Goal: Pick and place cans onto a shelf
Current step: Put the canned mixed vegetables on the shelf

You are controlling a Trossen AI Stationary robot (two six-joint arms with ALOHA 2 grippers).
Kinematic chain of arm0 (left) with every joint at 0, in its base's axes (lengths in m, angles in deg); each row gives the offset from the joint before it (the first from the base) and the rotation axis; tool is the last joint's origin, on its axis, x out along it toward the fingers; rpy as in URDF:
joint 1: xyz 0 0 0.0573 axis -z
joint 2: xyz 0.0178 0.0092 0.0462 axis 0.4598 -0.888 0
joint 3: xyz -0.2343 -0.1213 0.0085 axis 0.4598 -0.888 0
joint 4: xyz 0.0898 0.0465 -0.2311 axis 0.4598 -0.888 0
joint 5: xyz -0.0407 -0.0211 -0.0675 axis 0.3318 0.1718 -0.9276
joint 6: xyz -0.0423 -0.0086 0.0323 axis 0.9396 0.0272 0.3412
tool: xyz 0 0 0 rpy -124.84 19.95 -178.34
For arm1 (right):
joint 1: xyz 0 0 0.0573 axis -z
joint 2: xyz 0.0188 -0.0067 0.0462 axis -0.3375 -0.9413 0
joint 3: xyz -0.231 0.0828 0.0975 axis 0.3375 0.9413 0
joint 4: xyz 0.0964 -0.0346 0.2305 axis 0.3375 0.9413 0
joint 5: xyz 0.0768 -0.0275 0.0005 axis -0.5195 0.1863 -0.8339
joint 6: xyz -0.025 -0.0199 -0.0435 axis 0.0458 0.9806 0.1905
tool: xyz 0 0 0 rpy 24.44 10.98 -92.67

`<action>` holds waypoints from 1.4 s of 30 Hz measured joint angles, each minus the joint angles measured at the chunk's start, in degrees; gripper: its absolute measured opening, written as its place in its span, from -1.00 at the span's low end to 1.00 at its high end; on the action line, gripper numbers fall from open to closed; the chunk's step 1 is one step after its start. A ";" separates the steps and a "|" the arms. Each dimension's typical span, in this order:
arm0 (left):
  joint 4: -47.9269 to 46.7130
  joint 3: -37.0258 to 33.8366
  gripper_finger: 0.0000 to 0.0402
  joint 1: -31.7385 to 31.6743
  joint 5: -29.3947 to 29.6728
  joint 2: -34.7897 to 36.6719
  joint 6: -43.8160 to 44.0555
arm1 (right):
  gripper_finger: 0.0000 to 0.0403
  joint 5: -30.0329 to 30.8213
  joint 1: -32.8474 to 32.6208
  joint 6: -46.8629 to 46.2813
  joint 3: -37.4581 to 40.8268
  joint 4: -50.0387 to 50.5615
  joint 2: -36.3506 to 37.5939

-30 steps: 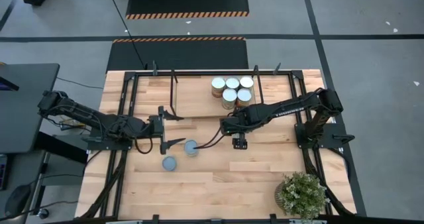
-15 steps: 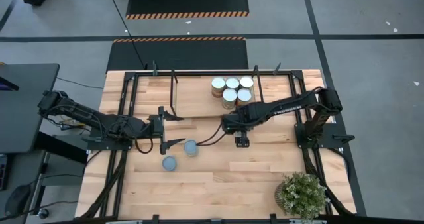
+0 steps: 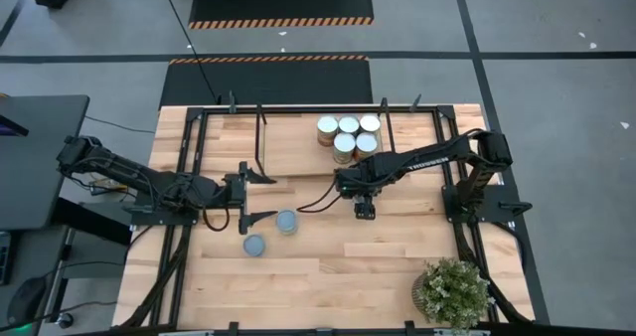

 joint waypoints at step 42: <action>0.09 0.00 0.94 0.00 0.04 0.00 -0.04 | 0.46 9.42 10.43 25.97 -62.11 22.86 -30.18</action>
